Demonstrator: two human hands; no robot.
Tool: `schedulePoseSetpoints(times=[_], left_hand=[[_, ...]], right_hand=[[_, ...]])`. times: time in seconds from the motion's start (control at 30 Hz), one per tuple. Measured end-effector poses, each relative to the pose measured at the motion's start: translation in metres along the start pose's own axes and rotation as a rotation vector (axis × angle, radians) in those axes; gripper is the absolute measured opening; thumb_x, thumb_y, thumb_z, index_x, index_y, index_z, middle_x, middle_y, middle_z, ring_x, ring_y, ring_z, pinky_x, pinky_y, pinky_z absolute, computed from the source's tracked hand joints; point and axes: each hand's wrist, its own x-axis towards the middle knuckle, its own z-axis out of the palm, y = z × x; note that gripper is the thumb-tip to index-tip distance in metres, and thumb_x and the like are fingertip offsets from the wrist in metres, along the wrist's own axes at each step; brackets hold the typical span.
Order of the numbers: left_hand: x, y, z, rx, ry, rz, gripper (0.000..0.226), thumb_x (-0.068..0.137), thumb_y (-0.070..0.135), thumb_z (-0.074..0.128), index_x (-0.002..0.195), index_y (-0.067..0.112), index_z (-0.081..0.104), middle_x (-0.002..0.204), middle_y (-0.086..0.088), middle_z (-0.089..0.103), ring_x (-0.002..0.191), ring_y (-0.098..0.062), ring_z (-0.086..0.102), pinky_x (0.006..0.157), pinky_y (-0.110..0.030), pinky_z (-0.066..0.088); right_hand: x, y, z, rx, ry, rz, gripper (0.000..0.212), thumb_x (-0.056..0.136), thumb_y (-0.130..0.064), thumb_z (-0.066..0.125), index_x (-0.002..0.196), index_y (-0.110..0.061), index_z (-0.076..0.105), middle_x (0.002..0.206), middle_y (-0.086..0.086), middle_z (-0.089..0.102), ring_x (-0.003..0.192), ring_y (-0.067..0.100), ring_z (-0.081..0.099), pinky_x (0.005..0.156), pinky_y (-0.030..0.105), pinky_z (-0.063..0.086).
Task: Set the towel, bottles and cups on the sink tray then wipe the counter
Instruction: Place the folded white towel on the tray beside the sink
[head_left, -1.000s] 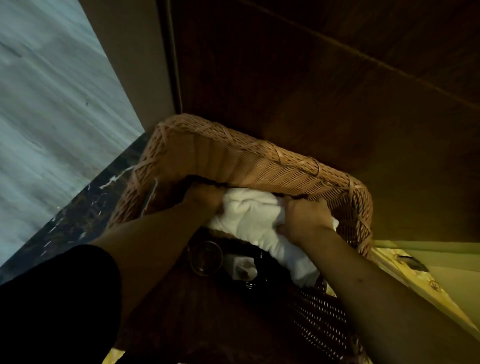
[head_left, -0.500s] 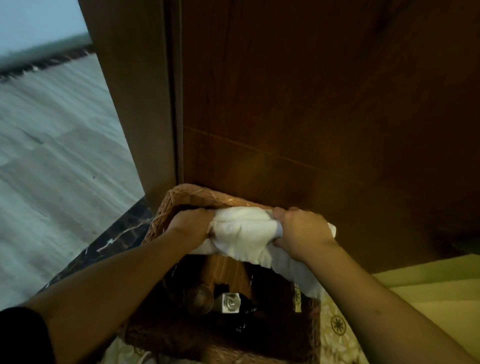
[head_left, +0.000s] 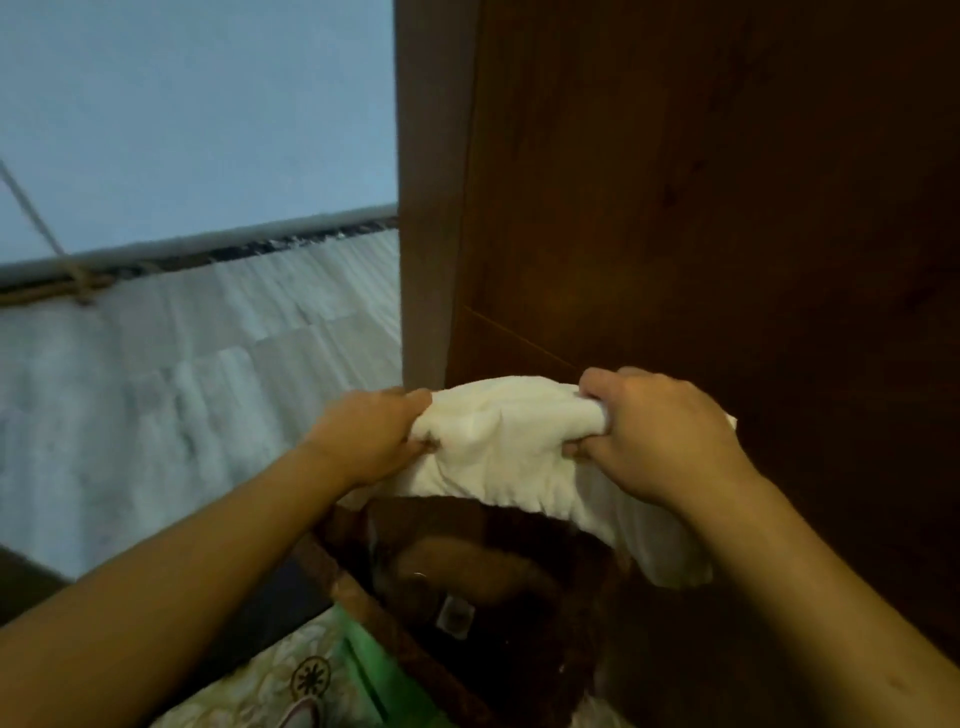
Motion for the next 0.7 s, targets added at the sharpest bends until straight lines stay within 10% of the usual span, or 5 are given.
schedulePoseSetpoints(times=[0.3,0.7], left_hand=[[-0.175,-0.053,-0.109,0.096,0.292,-0.354,0.027,0.089,0.054,0.057,0.094,0.028,0.055,0.086,0.005,0.062,0.069,-0.016,0.057,0.063,-0.037,0.051],[-0.500,-0.120,-0.131,0.218,0.281,-0.895,0.039,0.076,0.054,0.047,0.079,0.018,0.061,0.080,-0.004,0.066,0.074,-0.030,0.056,0.061,-0.039,0.045]], right_hand=[[0.014,-0.117,-0.042,0.112,0.190,-0.454,0.029,0.084,-0.058,0.065,0.097,-0.036,0.051,0.084,-0.010,0.050,0.071,0.014,0.051,0.060,0.032,0.038],[-0.040,-0.413,-0.011,0.229,0.039,-1.090,0.030,0.089,-0.059,0.061,0.105,-0.037,0.049,0.097,-0.008,0.057,0.084,0.016,0.055,0.072,0.034,0.044]])
